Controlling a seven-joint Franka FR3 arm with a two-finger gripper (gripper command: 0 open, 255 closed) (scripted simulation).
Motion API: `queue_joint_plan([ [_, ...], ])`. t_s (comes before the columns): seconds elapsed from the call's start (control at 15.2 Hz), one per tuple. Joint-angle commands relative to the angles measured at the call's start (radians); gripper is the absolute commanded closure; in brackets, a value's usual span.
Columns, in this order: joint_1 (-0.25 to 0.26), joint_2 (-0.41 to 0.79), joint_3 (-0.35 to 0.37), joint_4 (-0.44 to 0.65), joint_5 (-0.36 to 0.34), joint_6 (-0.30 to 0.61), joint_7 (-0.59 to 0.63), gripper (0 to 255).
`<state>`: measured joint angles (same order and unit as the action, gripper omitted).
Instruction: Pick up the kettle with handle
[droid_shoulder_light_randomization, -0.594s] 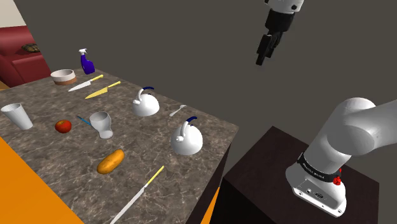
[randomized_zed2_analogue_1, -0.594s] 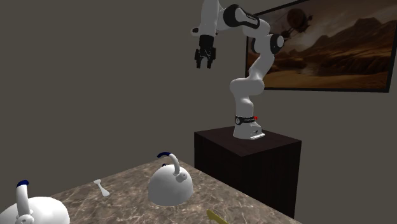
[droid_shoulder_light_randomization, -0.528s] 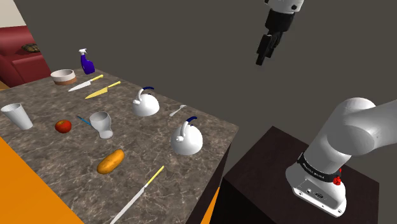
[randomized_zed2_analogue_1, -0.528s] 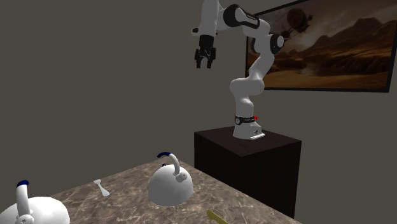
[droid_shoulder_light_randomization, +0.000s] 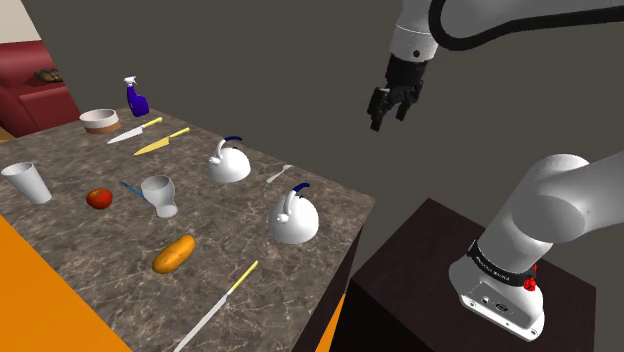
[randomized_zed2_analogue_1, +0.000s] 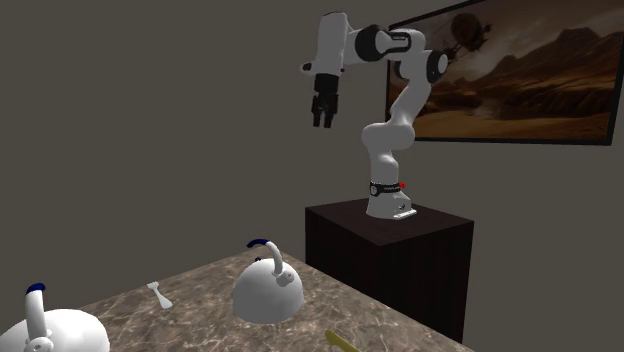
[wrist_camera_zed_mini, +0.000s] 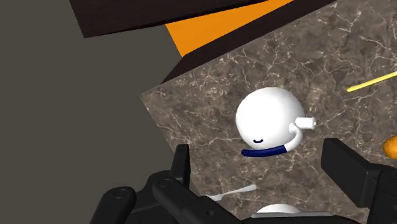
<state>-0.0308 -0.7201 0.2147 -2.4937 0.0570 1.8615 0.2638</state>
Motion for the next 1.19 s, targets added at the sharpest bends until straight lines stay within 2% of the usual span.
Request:
queue_joint_plan([
  [0.0,-0.013,0.043,0.052,-0.021,0.025,0.066,0.108,0],
  [0.33,-0.061,0.187,0.176,-0.029,0.055,0.221,0.357,0],
  [0.66,-0.135,0.378,0.3,0.012,0.023,0.369,0.628,0],
  [0.86,-0.188,0.513,0.368,0.057,-0.044,0.446,0.812,0],
  [1.12,-0.238,0.714,0.422,0.142,-0.202,0.52,1.091,0],
])
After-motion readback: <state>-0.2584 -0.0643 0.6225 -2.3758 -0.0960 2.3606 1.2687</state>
